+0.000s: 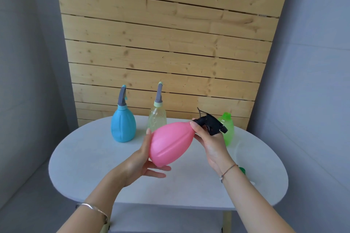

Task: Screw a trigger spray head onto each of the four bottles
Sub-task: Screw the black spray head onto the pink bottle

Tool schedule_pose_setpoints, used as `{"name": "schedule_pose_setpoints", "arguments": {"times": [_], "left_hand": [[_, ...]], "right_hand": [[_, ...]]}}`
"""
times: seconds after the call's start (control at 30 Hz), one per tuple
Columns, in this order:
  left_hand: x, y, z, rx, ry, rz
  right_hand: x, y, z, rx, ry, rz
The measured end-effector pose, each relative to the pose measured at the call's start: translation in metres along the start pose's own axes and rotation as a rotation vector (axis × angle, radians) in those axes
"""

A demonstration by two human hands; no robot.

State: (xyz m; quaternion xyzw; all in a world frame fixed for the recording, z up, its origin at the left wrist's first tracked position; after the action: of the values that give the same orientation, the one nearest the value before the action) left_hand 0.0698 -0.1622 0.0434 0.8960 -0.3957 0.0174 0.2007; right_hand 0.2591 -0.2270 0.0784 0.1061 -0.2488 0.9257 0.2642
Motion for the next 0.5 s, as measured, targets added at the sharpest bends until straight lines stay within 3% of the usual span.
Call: {"name": "schedule_pose_setpoints", "arguments": {"times": [0.17, 0.3, 0.5], "left_hand": [[-0.0053, -0.001, -0.0039, 0.181, -0.054, -0.045], [-0.0009, -0.0001, -0.0015, 0.018, 0.059, 0.012], [-0.0027, -0.0011, -0.0043, 0.187, 0.03, -0.039]], "right_hand": [[-0.006, -0.0029, 0.0018, 0.052, -0.043, -0.043], [-0.0014, 0.0, 0.0009, 0.047, -0.017, -0.021], [-0.0043, -0.001, 0.0028, 0.09, -0.05, -0.055]]}}
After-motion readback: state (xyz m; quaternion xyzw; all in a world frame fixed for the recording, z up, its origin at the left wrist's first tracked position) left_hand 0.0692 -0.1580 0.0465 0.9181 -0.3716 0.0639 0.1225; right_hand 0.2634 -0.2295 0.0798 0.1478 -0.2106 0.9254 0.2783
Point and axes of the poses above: each hand's wrist, its own y-axis away from the middle knuckle, its own x-axis out of the palm, z = x × y, the point moved 2 cm from there along -y, towards the middle knuckle, and after that the axes turned 12 degrees about -x, right-handed, at the moved point
